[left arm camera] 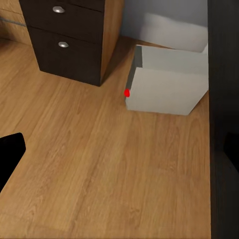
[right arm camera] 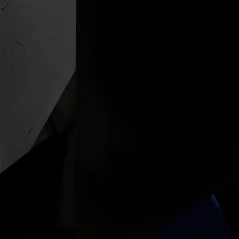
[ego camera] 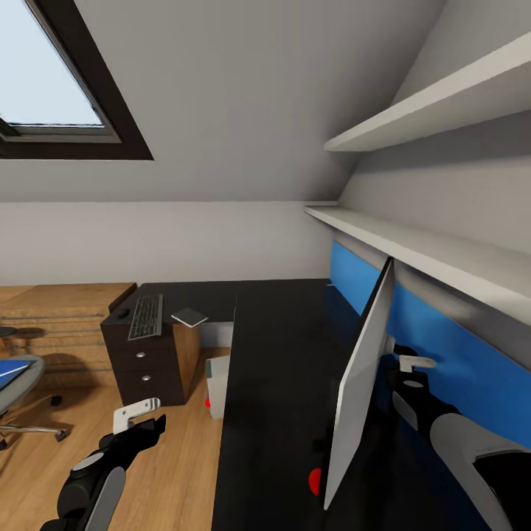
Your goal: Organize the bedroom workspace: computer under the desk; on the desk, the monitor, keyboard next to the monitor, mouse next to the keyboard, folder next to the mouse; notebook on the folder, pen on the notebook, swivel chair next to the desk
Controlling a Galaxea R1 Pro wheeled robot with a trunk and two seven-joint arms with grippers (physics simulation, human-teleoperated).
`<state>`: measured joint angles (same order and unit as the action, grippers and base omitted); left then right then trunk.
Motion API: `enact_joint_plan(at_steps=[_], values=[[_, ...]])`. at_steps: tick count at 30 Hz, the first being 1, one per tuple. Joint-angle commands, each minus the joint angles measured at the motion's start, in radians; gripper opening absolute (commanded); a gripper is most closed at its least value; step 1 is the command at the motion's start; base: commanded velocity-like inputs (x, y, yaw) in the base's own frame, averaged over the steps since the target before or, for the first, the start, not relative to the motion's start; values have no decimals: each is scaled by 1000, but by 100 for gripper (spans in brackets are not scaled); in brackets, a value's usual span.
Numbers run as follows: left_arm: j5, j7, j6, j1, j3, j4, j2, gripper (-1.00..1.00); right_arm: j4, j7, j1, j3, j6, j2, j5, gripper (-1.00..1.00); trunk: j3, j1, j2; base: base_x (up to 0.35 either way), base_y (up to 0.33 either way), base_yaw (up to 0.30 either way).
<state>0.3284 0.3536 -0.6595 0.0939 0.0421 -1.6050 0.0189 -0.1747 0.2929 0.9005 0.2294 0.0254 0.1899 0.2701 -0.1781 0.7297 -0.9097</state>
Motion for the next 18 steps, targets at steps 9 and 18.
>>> enact_joint_plan(at_steps=[9,18], values=[[11,8,-3,1,-1,-1,1,100,-2,3,2,8,6,0,1,100,-1,0,-1,1,0,0],[11,8,-3,1,-1,-1,1,100,-2,2,2,10,7,0,1,100,-1,0,-1,0,0,0]])
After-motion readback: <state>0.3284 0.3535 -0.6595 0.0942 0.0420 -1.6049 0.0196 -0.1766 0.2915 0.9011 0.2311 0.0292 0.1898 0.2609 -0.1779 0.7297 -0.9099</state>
